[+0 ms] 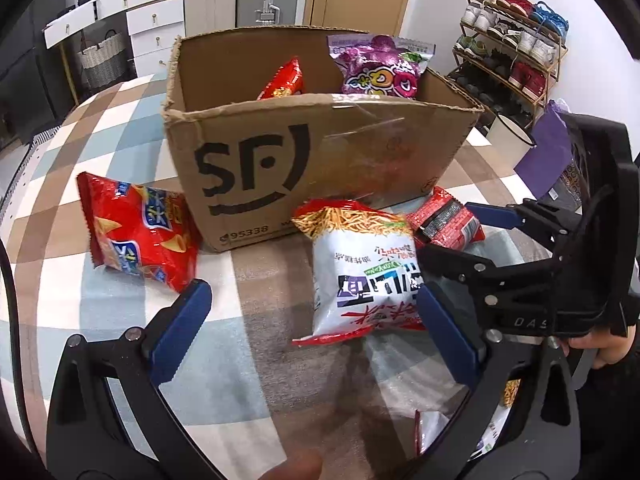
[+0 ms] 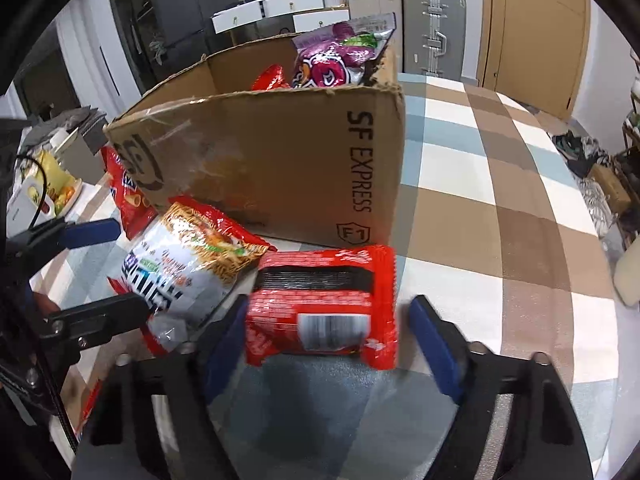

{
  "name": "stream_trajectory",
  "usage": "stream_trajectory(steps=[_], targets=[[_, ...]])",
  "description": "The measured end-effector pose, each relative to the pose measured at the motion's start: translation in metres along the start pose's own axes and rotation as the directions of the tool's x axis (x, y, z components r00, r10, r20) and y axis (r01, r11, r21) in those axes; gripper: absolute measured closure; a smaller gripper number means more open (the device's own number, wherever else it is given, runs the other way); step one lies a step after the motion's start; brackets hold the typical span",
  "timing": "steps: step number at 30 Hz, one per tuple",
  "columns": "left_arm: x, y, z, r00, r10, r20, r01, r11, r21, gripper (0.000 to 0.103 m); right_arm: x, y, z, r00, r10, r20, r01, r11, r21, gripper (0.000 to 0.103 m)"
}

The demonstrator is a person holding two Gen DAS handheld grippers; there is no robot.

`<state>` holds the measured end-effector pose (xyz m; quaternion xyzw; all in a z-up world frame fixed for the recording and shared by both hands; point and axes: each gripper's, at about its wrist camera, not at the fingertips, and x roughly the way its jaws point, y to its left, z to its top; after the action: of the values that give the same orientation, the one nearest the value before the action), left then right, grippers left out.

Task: Organize snacks
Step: 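Grasp the white noodle-snack bag with left tool while right tool grasps red-black pack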

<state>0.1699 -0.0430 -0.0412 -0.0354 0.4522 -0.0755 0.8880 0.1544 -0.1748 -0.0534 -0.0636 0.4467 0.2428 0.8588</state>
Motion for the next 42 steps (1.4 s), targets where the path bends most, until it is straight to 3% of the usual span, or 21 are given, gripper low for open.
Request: stream_trajectory(steps=[5,17,20,25,29,42], targets=[[0.003,-0.007,0.003,1.0,-0.004,-0.003,0.004,1.0,0.015,0.001,-0.004,-0.002,-0.002,1.0,0.018,0.008,-0.018,1.0,-0.011,0.045],[0.023,-0.012,0.01,1.0,0.0,-0.025,0.001,1.0,0.027,0.001,-0.02,-0.005,-0.017,1.0,-0.001,0.027,0.001,1.0,0.0,0.045],[0.031,-0.013,0.01,0.998,-0.036,-0.045,0.037,0.999,0.025,0.014,-0.025,-0.007,-0.019,0.999,-0.005,0.036,0.004,1.0,0.009,0.046],[0.033,-0.015,0.009,0.992,-0.121,-0.041,0.122,0.992,0.018,0.048,-0.034,-0.008,-0.02,0.998,-0.005,0.056,0.004,1.0,0.021,0.046],[0.031,-0.023,0.006,0.993,-0.115,-0.02,0.116,0.991,0.063,0.054,-0.041,-0.004,-0.019,0.997,-0.007,0.071,0.006,1.0,0.013,0.046],[-0.012,-0.011,0.002,0.987,-0.143,0.076,0.139,0.989,0.05,0.054,-0.066,0.007,-0.016,0.99,0.009,0.139,-0.008,1.0,-0.006,0.048]])
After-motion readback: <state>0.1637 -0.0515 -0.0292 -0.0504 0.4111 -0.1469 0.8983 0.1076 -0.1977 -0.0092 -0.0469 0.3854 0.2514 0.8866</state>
